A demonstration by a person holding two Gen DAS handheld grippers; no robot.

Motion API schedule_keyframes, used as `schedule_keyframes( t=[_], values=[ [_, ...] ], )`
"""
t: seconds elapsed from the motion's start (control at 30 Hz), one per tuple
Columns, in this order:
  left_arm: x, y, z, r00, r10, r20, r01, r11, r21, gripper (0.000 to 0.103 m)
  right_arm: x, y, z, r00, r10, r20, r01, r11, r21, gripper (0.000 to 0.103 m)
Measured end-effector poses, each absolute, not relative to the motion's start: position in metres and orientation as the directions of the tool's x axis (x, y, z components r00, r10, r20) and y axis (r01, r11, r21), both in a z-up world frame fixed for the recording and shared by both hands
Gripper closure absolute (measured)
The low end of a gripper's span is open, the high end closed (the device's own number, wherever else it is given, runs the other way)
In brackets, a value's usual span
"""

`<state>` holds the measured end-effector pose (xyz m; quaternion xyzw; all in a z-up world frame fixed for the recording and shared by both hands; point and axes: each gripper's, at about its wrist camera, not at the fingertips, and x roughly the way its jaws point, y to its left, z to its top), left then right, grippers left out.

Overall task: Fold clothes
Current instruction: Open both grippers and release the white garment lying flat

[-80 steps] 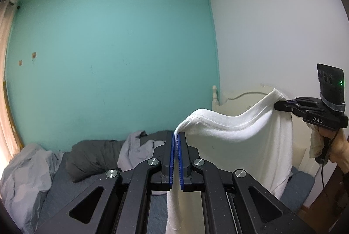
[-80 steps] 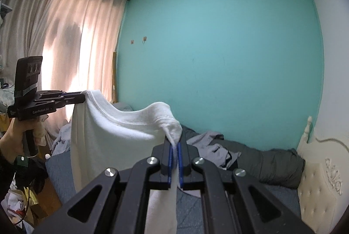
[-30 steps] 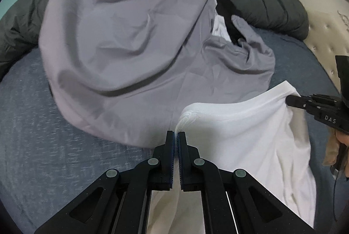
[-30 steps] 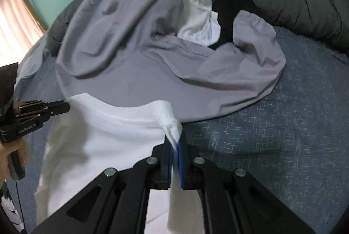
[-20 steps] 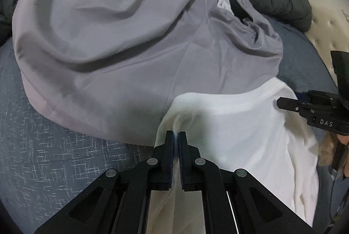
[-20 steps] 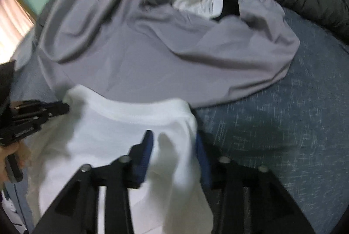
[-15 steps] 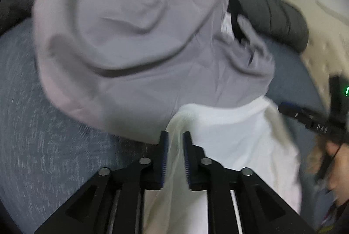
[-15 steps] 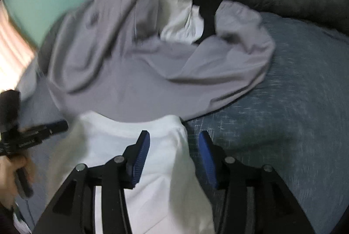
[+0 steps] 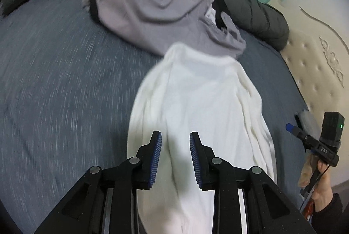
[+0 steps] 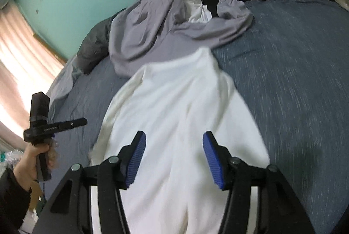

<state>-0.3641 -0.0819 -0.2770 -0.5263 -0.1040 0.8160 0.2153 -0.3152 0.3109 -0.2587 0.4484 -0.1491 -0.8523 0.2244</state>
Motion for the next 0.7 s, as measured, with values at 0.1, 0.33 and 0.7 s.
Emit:
schedule_keyframes(
  t=[0.1,0.33,0.7],
  values=[
    [-0.323,-0.093,-0.282,-0.336,0.462,-0.821,-0.234,-0.885,-0.402,0.074,-0.275,0.312,-0.264,-0.514,-0.515,-0.686,0.252,-0.855,0.453,0.048],
    [-0.261,-0.104,-0.294,-0.324,0.458,-0.828,-0.204,-0.888,-0.412,0.074,-0.217,0.314,-0.282,-0.520,-0.546,-0.657,0.228,-0.830,0.509,0.047],
    [-0.187,-0.114,-0.312,-0.319,0.452,-0.833,-0.152,-0.892,-0.426,0.074,-0.167,0.328,-0.304,-0.564,-0.584,-0.585,0.207,-0.785,0.584,0.047]
  ],
)
